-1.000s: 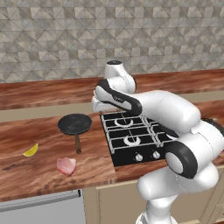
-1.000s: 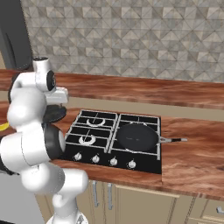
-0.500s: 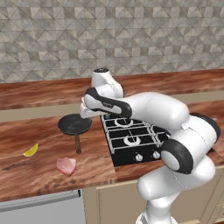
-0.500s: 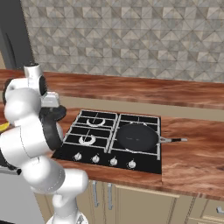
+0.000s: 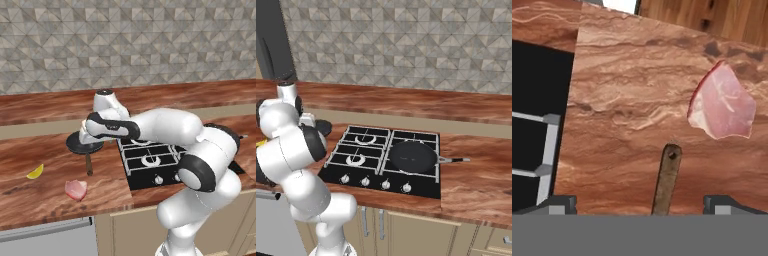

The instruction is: Place both pans onto different burners. Then place the lemon wedge and the steak on different pans.

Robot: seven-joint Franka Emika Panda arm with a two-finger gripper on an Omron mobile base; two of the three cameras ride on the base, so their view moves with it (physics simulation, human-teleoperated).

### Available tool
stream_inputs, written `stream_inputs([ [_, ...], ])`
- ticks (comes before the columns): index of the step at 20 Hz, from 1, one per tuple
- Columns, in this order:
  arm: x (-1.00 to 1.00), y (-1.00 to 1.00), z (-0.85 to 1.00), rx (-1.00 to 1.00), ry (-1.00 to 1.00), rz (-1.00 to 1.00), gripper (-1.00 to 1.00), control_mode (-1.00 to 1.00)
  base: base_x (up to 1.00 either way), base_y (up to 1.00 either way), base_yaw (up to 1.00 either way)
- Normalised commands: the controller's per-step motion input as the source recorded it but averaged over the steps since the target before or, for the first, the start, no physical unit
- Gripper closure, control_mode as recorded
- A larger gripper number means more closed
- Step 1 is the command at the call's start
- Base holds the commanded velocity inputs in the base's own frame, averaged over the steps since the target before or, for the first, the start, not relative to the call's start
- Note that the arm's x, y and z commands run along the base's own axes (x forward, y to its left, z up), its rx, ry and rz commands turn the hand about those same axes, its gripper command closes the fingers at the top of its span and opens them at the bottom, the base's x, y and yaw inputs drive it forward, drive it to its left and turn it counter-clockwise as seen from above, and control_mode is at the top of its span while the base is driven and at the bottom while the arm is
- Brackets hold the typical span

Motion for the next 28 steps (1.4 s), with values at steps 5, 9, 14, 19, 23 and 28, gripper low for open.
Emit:
stream_inputs([
  [5,0.00,0.33,-0.41,0.00,0.00,0.00,-1.00,-1.00,0.00,0.00,0.00],
  [9,0.05,0.23,-0.46,0.00,0.00,0.00,-1.00,-1.00,0.00,0.00,0.00],
  [14,0.08,0.10,-0.37,0.00,0.00,0.00,-1.00,-1.00,0.00,0.00,0.00],
  [19,0.12,0.06,-0.29,0.00,0.00,0.00,-1.00,-1.00,0.00,0.00,0.00],
  [23,0.05,0.16,-0.21,0.00,0.00,0.00,-1.00,-1.00,0.00,0.00,0.00],
  [28,0.03,0.21,-0.26,0.00,0.00,0.00,-1.00,-1.00,0.00,0.00,0.00],
])
